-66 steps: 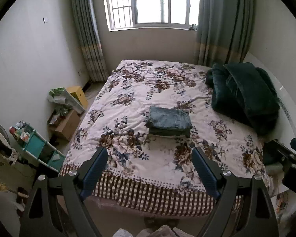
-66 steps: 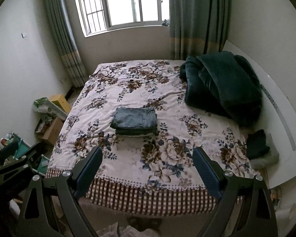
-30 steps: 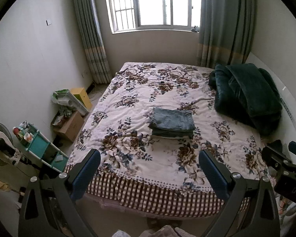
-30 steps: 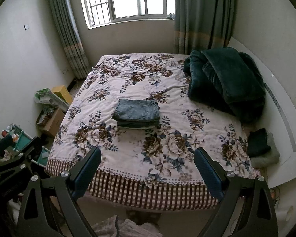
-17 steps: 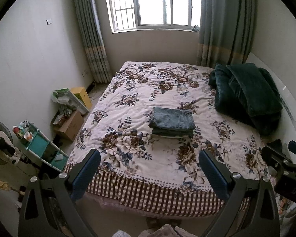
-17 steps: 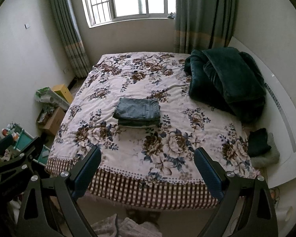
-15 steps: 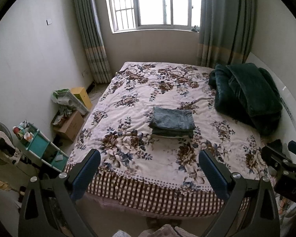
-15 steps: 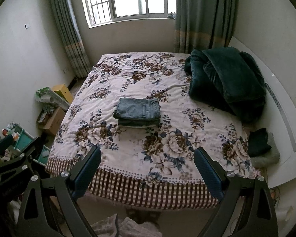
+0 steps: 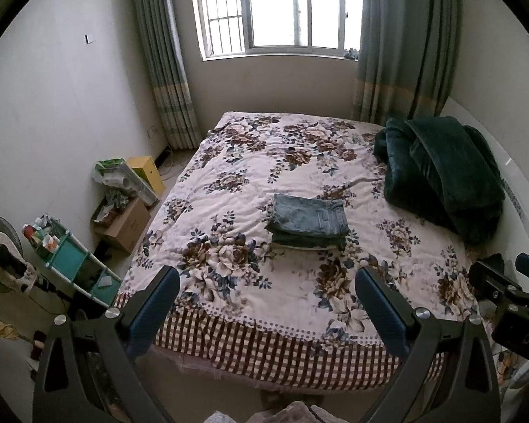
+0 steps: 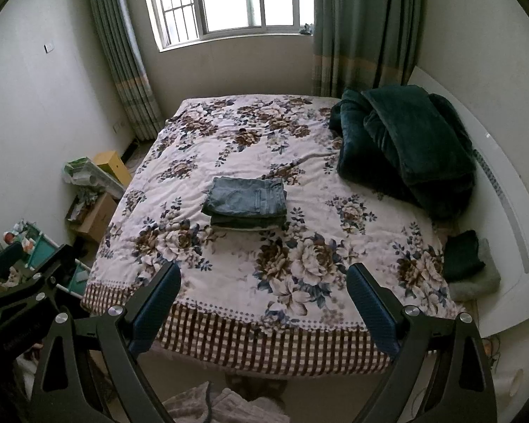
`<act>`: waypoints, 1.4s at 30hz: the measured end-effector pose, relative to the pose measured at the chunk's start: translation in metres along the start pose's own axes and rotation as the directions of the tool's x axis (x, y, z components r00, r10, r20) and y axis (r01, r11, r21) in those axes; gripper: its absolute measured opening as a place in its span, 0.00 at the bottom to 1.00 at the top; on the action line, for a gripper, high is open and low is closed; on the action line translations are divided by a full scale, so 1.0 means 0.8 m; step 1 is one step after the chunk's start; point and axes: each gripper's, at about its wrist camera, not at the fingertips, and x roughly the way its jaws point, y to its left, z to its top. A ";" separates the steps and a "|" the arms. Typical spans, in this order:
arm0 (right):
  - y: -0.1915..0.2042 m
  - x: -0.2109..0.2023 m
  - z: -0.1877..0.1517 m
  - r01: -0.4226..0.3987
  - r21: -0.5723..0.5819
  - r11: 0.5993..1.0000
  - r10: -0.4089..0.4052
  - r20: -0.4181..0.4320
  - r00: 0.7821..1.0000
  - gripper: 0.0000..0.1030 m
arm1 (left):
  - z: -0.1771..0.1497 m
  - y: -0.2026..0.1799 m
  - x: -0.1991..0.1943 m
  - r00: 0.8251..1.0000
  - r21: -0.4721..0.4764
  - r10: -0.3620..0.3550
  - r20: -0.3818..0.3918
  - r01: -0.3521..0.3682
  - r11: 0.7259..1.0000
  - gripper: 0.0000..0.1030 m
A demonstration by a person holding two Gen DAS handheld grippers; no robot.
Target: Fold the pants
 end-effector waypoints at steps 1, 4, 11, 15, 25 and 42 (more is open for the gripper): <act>-0.001 0.000 0.000 -0.002 0.002 1.000 0.002 0.000 1.000 0.94 | 0.000 -0.001 -0.001 1.000 0.000 0.000 -0.001 0.000 1.000 0.99; -0.002 0.001 0.003 -0.001 0.001 1.000 0.001 0.000 1.000 0.94 | -0.001 0.001 0.001 1.000 0.001 0.001 0.000 -0.001 1.000 0.99; -0.004 0.002 0.007 -0.001 0.000 1.000 0.001 0.001 1.000 0.94 | -0.002 0.000 -0.002 1.000 0.001 0.002 0.001 -0.002 1.000 0.99; -0.003 0.002 0.007 -0.001 0.000 1.000 0.001 0.001 1.000 0.94 | -0.002 0.000 -0.003 1.000 -0.001 0.009 0.005 -0.009 1.000 0.99; -0.004 0.004 0.013 -0.005 0.001 1.000 0.005 -0.002 1.000 0.94 | 0.008 -0.004 -0.007 1.000 -0.001 0.005 0.000 -0.005 1.000 0.99; -0.006 0.006 0.019 -0.010 0.001 1.000 0.010 -0.005 1.000 0.94 | 0.014 -0.004 -0.006 1.000 -0.007 0.004 0.005 -0.004 1.000 0.99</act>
